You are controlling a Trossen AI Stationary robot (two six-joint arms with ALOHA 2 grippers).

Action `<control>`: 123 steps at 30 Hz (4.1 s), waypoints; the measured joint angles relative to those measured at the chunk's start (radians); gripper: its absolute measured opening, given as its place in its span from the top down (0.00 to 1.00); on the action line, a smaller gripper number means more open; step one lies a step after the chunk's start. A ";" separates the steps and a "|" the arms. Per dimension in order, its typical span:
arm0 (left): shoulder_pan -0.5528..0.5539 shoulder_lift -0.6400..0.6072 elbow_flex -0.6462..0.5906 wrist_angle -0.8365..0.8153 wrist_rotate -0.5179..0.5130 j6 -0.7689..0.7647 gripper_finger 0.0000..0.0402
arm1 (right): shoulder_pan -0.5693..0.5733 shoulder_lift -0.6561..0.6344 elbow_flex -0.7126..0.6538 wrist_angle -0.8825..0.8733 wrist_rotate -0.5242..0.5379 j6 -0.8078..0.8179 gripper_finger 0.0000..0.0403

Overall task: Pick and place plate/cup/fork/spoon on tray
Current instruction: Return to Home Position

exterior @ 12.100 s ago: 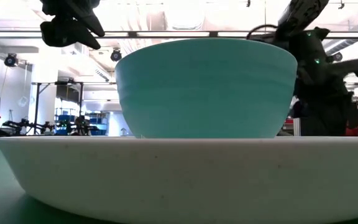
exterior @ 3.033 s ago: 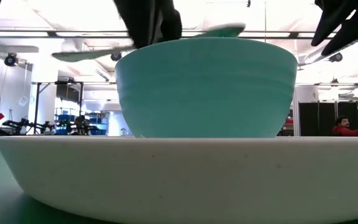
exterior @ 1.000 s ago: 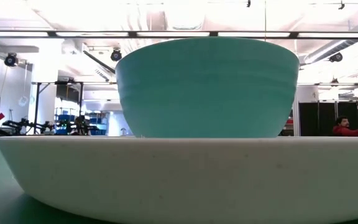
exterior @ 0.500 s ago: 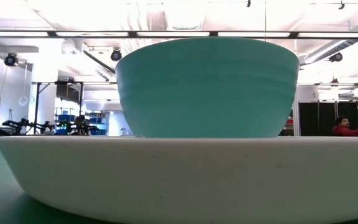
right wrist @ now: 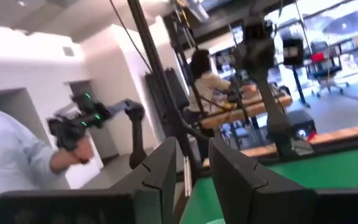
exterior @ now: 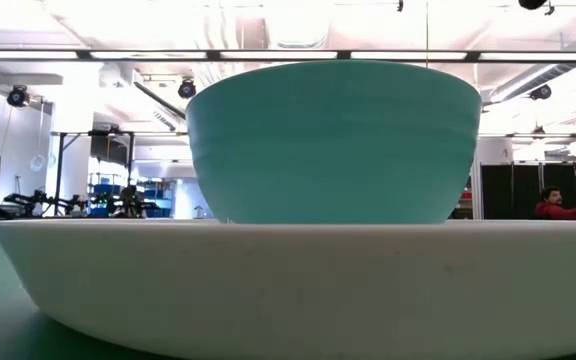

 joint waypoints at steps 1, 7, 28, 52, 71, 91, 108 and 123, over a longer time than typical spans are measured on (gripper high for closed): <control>-0.005 -0.042 -0.046 0.000 -0.029 -0.017 0.90 | 0.000 -0.016 -0.008 0.002 0.009 -0.005 0.78; -0.011 -0.269 -0.320 0.125 -0.056 -0.075 0.90 | -0.001 -0.105 -0.063 0.001 0.067 -0.049 0.78; -0.010 -0.848 -0.782 0.124 -0.163 -0.098 0.90 | -0.001 -0.323 -0.309 0.084 0.204 -0.088 0.78; -0.008 -0.847 -0.901 0.041 -0.334 -0.128 0.90 | -0.012 -0.309 -0.457 0.052 0.569 -0.066 0.77; -0.008 -0.827 -0.903 0.051 -0.333 -0.127 0.90 | -0.012 -0.296 -0.457 0.025 0.565 -0.067 0.77; -0.008 -0.825 -0.903 0.052 -0.333 -0.126 0.90 | -0.012 -0.296 -0.457 0.025 0.565 -0.068 0.77; -0.008 -0.821 -0.904 0.051 -0.332 -0.126 0.90 | -0.012 -0.296 -0.456 0.025 0.565 -0.068 0.77; -0.008 -0.816 -0.904 0.052 -0.332 -0.126 0.90 | -0.012 -0.296 -0.456 0.025 0.565 -0.067 0.77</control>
